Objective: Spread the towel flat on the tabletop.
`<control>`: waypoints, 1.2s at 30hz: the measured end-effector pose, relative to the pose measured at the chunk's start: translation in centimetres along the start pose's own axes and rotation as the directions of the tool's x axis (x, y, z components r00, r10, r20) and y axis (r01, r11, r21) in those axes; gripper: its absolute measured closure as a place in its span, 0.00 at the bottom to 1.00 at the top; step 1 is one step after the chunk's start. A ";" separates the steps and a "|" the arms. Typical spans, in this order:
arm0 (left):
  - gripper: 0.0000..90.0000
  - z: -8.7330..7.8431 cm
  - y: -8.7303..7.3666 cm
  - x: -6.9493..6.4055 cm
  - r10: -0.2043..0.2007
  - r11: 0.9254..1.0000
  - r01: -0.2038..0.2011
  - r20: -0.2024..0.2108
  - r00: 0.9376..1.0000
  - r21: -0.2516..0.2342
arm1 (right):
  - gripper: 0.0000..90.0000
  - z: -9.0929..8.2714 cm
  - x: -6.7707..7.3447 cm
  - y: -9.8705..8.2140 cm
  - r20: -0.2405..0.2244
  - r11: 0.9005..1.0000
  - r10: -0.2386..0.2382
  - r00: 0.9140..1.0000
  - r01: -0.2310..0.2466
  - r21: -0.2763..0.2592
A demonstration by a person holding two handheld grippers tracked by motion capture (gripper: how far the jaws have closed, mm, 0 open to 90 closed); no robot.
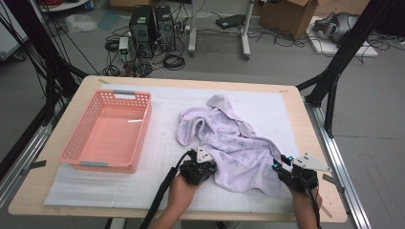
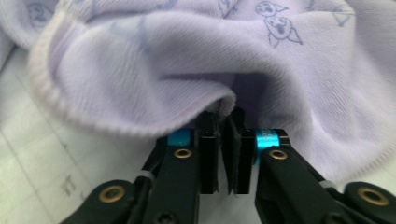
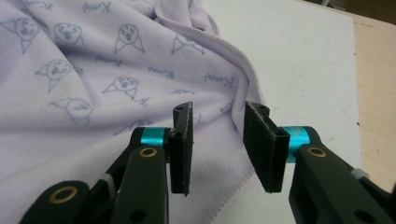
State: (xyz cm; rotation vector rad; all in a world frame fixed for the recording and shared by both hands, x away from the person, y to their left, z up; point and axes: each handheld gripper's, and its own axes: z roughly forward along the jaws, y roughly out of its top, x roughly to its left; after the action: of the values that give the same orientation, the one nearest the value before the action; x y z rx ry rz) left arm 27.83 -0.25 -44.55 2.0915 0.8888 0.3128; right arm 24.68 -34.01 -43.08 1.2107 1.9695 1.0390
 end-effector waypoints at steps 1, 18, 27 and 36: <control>0.96 -0.4 -0.3 0.2 -0.008 1.000 0.008 0.009 1.000 0.001 | 0.70 -0.1 0.0 -0.1 0.000 1.000 0.001 1.000 -0.001 0.001; 0.96 -10.3 -7.4 4.3 -0.127 0.991 0.131 0.101 0.987 -0.035 | 0.56 0.2 0.9 -1.3 -0.045 0.992 -0.014 0.999 0.020 0.124; 0.58 -11.5 -9.1 5.0 -0.208 0.969 0.216 0.074 0.975 -0.118 | 0.56 -1.0 1.1 -2.3 -0.085 0.986 0.010 0.996 0.004 0.165; 0.52 -8.8 -6.2 5.9 -0.196 0.970 0.201 0.049 0.979 -0.135 | 0.76 -1.5 1.3 -2.7 -0.147 0.984 0.016 0.989 0.011 0.176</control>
State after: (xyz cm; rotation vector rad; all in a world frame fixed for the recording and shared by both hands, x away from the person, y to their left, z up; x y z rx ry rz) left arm 24.71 11.61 -44.34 1.8571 1.0163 0.2246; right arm 21.76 -34.00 -44.77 1.2608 2.2149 0.9971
